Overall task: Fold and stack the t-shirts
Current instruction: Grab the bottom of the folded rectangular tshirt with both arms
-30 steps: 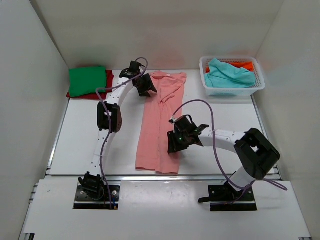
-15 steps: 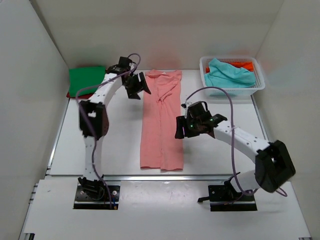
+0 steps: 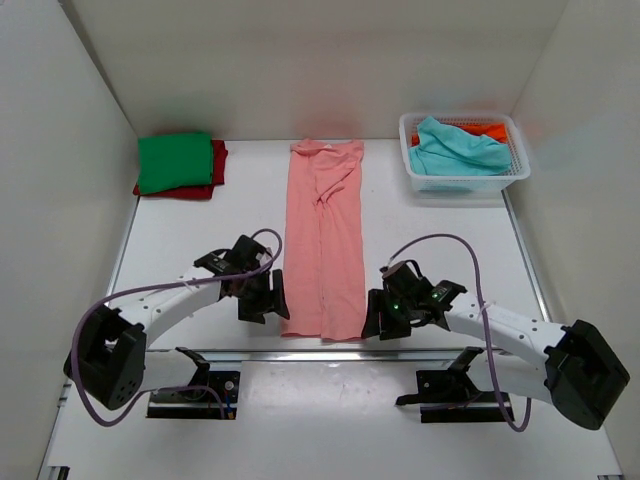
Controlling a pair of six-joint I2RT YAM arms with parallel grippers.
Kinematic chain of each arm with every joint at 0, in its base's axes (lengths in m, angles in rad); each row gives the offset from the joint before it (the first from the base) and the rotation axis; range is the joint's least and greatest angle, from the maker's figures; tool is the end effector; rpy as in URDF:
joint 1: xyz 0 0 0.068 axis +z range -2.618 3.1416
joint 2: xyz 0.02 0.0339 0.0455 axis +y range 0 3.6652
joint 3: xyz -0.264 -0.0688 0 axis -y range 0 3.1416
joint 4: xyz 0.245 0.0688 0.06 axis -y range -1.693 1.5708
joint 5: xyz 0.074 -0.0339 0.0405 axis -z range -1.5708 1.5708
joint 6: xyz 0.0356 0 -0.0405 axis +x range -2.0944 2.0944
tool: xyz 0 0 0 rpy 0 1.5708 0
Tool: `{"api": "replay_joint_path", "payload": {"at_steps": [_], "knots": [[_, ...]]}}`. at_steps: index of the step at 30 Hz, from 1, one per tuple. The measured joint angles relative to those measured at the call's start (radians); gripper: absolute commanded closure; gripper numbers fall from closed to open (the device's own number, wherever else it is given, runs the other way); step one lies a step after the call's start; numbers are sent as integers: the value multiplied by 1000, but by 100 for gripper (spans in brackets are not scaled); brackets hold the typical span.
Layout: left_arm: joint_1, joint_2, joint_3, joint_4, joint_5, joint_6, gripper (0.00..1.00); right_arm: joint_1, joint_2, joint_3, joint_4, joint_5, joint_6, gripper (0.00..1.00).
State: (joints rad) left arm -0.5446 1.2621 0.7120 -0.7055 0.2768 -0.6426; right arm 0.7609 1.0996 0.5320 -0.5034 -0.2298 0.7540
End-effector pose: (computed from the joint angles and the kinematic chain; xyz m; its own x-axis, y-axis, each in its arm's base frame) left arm 0.1776 -0.1190 0.1852 -0.9931 -0.0725 -0.0925 -0.0304 0.9187 -0.3938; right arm 0.1328 0.1376 0.1722 -0.9771 -0.0100 -0.2125 -0.1120 0.8735 0.4738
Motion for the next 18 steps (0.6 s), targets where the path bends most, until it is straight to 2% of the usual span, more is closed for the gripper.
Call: {"api": "replay_joint_path", "payload": {"at_steps": [4,10,13,14,15,16,17,18], "knots": [[-20,-23,-61,32,-34,-34,22,7,16,-35,12,-3,102,50],[-31,-32,-117,112,-62,-77,23,43,95,-35,125,-12,216,51],[-71,-5,-117,147,-83,-101,24,67,135,-33,180,-21,253,60],[-83,7,-117,159,-87,-109,35,72,148,-31,190,-22,262,75],[-94,19,-117,171,-90,-121,71,74,165,-26,199,-24,266,91],[-102,31,-117,184,-93,-135,89,76,182,-20,203,-21,266,97],[-108,42,-117,195,-95,-136,100,77,202,-14,199,-18,273,100],[-111,52,-117,201,-94,-141,100,79,216,-6,193,-19,280,100]]}}
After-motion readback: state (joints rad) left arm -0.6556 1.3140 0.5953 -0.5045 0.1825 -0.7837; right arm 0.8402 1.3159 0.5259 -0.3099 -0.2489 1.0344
